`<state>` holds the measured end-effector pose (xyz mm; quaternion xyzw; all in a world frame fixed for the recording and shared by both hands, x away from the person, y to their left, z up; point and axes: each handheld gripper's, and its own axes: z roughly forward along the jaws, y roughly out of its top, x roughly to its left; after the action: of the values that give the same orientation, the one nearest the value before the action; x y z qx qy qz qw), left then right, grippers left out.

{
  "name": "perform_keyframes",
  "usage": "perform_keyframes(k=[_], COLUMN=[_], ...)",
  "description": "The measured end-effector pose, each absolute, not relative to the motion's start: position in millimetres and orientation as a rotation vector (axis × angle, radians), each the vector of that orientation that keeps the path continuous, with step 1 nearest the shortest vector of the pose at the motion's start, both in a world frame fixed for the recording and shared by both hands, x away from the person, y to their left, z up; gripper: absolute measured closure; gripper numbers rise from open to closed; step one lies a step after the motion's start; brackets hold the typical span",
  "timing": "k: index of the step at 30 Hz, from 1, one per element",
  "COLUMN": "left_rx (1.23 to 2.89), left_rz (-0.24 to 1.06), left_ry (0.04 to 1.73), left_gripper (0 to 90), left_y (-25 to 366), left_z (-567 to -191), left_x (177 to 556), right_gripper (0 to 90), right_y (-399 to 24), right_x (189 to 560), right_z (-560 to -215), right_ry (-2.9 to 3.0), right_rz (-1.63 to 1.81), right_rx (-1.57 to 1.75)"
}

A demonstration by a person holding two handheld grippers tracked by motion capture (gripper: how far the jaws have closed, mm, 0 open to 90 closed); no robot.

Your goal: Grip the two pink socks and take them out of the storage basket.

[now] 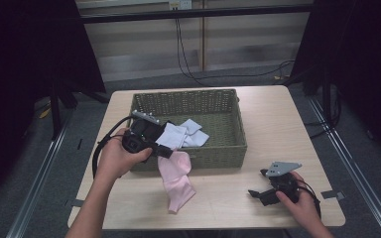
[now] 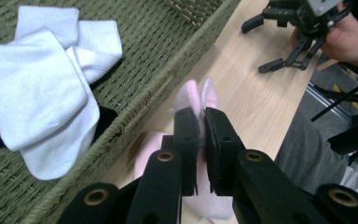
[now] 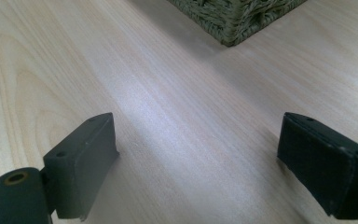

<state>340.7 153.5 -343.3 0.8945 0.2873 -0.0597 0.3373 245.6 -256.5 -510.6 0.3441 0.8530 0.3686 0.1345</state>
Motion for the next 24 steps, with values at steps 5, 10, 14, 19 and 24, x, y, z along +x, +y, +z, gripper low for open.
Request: perform_keyframes(k=[5,10,14,19,24], left_rx=[2.326,2.337,2.358,2.355,2.358], left_rz=[-0.158,-0.159,-0.152,-0.150,-0.155], left_ry=[0.747,0.746,0.742,0.747,0.745], left_gripper=[83.4,83.3,83.3,82.9,81.0], left_y=[152.0,150.6,147.6,146.1,146.0], left_z=[-355.4,-361.7,-369.0,-374.9,-378.4], left_x=[338.9,337.9,337.1,335.3,335.8], right_gripper=[11.0,11.0,11.1,11.0,11.1], right_y=[-256.5,-256.5,-256.6,-256.6,-256.6], right_x=[245.6,245.5,245.6,245.6,245.5], right_z=[-510.6,-510.6,-510.6,-510.6,-510.6], right_ry=[2.472,2.473,2.472,2.472,2.472], right_rz=[1.069,1.069,1.069,1.069,1.069], right_rx=[0.998,1.000,0.996,0.996,0.999])
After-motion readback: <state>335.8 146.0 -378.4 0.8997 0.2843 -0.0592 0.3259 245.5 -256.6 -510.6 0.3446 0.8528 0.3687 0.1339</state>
